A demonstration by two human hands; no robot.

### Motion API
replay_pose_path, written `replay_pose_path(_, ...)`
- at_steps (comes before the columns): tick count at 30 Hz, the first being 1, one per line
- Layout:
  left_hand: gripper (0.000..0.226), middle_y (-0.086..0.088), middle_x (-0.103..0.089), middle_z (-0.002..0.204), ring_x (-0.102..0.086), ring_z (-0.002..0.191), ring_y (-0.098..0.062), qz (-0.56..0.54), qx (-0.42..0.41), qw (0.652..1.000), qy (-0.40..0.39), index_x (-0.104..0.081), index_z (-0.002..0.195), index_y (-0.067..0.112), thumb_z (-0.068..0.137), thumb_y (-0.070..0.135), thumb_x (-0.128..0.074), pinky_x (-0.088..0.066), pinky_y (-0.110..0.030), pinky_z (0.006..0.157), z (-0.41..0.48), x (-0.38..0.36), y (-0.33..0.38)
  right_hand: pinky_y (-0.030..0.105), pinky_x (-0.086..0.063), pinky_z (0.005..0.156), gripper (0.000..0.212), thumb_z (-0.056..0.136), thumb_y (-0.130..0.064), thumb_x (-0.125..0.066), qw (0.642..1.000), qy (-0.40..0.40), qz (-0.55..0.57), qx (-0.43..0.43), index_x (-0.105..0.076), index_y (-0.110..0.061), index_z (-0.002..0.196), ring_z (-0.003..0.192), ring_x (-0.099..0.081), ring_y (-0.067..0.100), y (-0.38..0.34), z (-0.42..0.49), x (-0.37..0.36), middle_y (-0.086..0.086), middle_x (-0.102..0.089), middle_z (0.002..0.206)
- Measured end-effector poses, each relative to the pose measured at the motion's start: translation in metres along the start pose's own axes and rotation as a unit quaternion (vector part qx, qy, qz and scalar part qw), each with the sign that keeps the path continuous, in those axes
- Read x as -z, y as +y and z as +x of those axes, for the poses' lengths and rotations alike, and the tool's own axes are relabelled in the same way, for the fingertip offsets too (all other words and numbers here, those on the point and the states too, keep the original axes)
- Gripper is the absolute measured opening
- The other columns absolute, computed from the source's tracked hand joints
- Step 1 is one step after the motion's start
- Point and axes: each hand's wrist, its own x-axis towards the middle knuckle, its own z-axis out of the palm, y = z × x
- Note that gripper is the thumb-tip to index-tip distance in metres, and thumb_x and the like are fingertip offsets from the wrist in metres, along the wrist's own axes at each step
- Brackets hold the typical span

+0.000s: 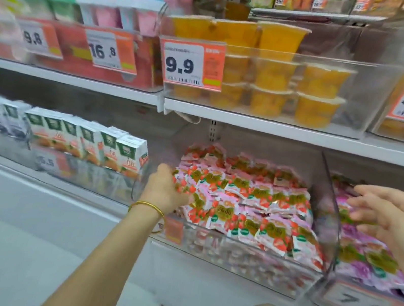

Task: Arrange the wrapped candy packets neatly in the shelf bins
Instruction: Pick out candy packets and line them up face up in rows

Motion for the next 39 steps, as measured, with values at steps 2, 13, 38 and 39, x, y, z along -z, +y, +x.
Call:
replay_pose_path(2,0.063,-0.015,-0.053,0.119,-0.052,0.108,-0.030,0.109,-0.019,0.994,-0.002,-0.040,0.118,0.004,0.074,0.030,-0.076,-0.041,-0.032,0.082,-0.004,-0.003,0.007,0.013,-0.047,0.041,0.019,0.096,-0.008,-0.045,1.000,0.003,-0.002,-0.001,-0.062,-0.017,0.091,0.046,-0.059,0.001,0.001,-0.001,0.002,-0.006,-0.070,0.063)
replay_pose_path(13,0.056,-0.013,-0.020,0.152,-0.013,0.140,-0.036,0.430,-0.128,0.883,-0.136,-0.032,0.142,0.021,0.095,0.045,-0.014,-0.013,-0.050,0.114,-0.004,-0.027,-0.010,0.016,-0.050,0.043,0.018,0.096,-0.009,-0.047,1.000,0.022,0.003,-0.014,-0.063,-0.015,0.095,0.050,-0.061,0.005,0.003,-0.006,0.028,0.005,-0.069,0.078)
replay_pose_path(38,0.029,-0.003,-0.046,0.132,-0.037,0.127,-0.019,0.013,-0.474,0.858,-0.196,-0.059,0.118,0.016,0.090,0.014,-0.050,-0.021,-0.017,0.100,-0.131,-0.267,0.233,0.033,-0.035,0.071,0.034,0.091,-0.018,-0.053,0.652,0.026,-0.755,-0.060,-0.046,-0.017,0.125,0.121,-0.043,0.025,0.031,-0.021,0.211,0.006,-0.054,0.116)
replay_pose_path(39,0.029,-0.001,-0.047,0.130,-0.038,0.126,-0.017,0.004,-0.474,0.858,-0.196,-0.059,0.117,0.016,0.090,0.014,-0.050,-0.020,-0.015,0.098,-0.131,-0.268,0.234,0.033,-0.037,0.072,0.035,0.090,-0.019,-0.055,0.655,0.023,-0.753,-0.059,-0.046,-0.016,0.123,0.120,-0.043,0.025,0.032,-0.020,0.210,0.006,-0.053,0.117)
